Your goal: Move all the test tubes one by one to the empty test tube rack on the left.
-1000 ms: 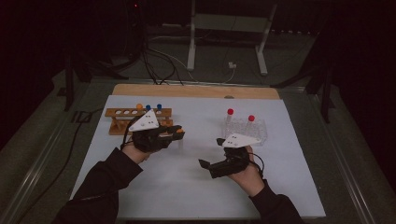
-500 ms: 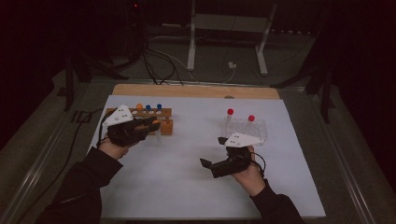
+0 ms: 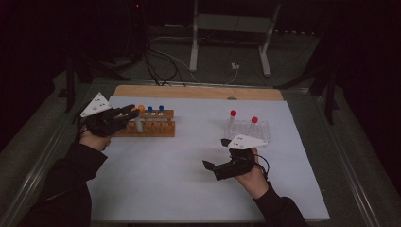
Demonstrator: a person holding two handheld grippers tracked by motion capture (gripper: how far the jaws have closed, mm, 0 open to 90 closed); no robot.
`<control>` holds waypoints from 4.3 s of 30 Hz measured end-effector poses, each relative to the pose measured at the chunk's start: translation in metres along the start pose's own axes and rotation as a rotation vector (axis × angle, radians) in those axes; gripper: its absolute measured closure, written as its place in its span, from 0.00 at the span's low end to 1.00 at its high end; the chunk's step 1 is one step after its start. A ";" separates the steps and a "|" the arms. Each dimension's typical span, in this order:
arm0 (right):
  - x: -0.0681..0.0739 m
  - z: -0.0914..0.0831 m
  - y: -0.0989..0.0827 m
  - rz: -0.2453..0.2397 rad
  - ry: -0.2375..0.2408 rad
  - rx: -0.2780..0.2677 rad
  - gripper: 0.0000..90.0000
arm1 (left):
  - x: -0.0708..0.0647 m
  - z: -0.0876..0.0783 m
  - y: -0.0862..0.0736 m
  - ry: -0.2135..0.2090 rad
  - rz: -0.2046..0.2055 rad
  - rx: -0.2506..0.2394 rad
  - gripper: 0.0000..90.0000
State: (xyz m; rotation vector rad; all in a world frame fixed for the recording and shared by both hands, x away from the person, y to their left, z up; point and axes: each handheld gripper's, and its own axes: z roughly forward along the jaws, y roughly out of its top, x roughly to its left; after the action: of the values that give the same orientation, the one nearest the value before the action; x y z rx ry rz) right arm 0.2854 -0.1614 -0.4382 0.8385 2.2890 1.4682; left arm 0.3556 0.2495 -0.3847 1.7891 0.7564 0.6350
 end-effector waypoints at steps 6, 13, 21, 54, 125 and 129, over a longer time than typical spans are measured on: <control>-0.001 0.000 0.000 0.002 0.002 -0.001 0.00 | 0.013 0.002 0.006 0.060 -0.005 -0.025 0.80; -0.001 0.000 0.000 0.001 0.006 0.001 0.00 | 0.027 0.015 0.009 0.138 -0.016 -0.033 0.80; -0.003 0.000 -0.001 0.001 0.004 0.002 0.00 | 0.042 0.031 0.004 0.181 -0.058 -0.046 0.80; -0.008 -0.003 -0.002 0.020 0.004 0.000 0.00 | 0.048 0.067 -0.054 0.192 -0.162 0.051 0.80; -0.099 -0.047 0.009 0.082 -0.367 -0.053 0.00 | -0.097 0.036 -0.054 -0.390 -0.047 0.108 0.03; -0.109 -0.043 0.002 0.108 -0.408 -0.026 0.00 | -0.100 0.038 -0.057 -0.395 -0.043 0.113 0.03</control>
State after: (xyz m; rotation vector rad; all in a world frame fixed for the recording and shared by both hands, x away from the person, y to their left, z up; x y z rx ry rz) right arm 0.3486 -0.2588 -0.4248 1.1495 1.9444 1.2282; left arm 0.3065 0.1661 -0.4568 1.9175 0.5653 0.1998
